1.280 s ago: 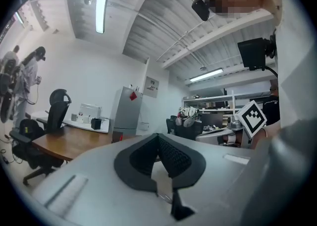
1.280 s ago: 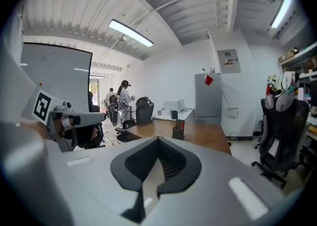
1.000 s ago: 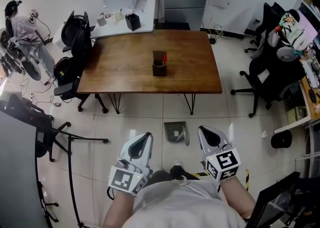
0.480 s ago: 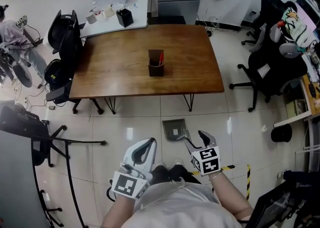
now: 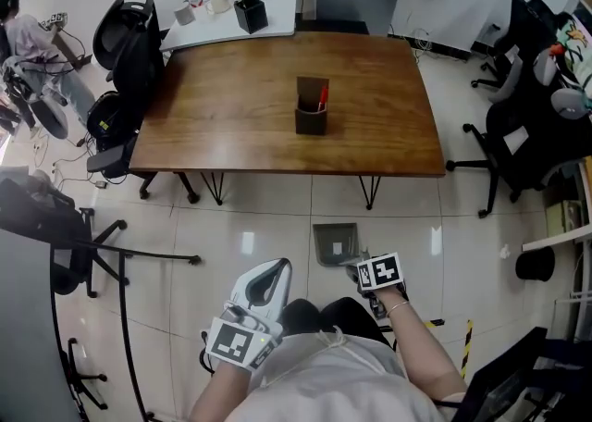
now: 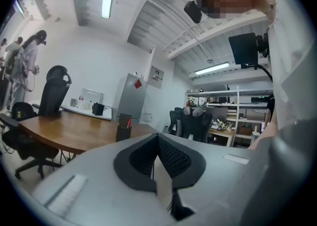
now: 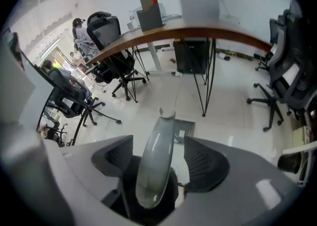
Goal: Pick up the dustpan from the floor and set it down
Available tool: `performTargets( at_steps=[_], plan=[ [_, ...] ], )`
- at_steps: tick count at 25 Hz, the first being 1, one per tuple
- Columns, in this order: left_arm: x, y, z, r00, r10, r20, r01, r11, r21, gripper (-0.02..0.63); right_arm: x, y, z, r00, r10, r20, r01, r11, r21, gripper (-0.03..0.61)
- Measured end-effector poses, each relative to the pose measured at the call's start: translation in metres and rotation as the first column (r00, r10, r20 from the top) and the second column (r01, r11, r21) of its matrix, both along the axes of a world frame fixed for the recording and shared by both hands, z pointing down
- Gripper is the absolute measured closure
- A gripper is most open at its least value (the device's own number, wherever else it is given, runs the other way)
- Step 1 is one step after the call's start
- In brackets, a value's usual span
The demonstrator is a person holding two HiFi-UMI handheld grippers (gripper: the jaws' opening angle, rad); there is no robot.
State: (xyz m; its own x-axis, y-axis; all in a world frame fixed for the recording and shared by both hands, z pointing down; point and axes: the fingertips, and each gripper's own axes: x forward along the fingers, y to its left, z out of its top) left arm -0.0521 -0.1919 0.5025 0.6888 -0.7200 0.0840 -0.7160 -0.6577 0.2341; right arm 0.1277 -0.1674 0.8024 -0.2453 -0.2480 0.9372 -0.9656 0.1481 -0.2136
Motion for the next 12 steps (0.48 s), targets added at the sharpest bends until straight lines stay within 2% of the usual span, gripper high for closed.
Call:
performTargets(
  at_steps=[1, 2, 5, 9, 12],
  plan=[
    [0.001, 0.000, 0.000, 1.000, 0.011, -0.017, -0.011, 1.000, 0.002, 0.607, 0.000, 0.000, 0.010, 1.000, 0.000, -0.005, 0.000, 1.000, -0.024, 0.256],
    [0.001, 0.000, -0.001, 0.999, 0.023, -0.031, -0.023, 1.000, 0.005, 0.608, 0.002, 0.000, 0.018, 0.999, -0.007, -0.032, 0.006, 0.999, -0.037, 0.285],
    [0.004, 0.002, -0.001, 0.998, 0.060, -0.033, -0.059, 0.997, 0.039, 0.608, 0.022, 0.003, 0.027, 0.984, -0.015, -0.179, 0.006, 0.999, -0.053, 0.446],
    [0.005, 0.002, 0.006, 0.997, 0.080, -0.020, -0.079, 0.996, 0.046, 0.607, 0.026, -0.004, 0.028, 0.970, -0.028, -0.240, 0.018, 0.999, -0.042, 0.558],
    [0.008, 0.005, 0.004, 0.995, 0.092, -0.034, -0.090, 0.995, 0.038, 0.607, 0.031, 0.002, 0.021, 0.967, -0.020, -0.252, 0.004, 0.998, -0.061, 0.571]
  ],
)
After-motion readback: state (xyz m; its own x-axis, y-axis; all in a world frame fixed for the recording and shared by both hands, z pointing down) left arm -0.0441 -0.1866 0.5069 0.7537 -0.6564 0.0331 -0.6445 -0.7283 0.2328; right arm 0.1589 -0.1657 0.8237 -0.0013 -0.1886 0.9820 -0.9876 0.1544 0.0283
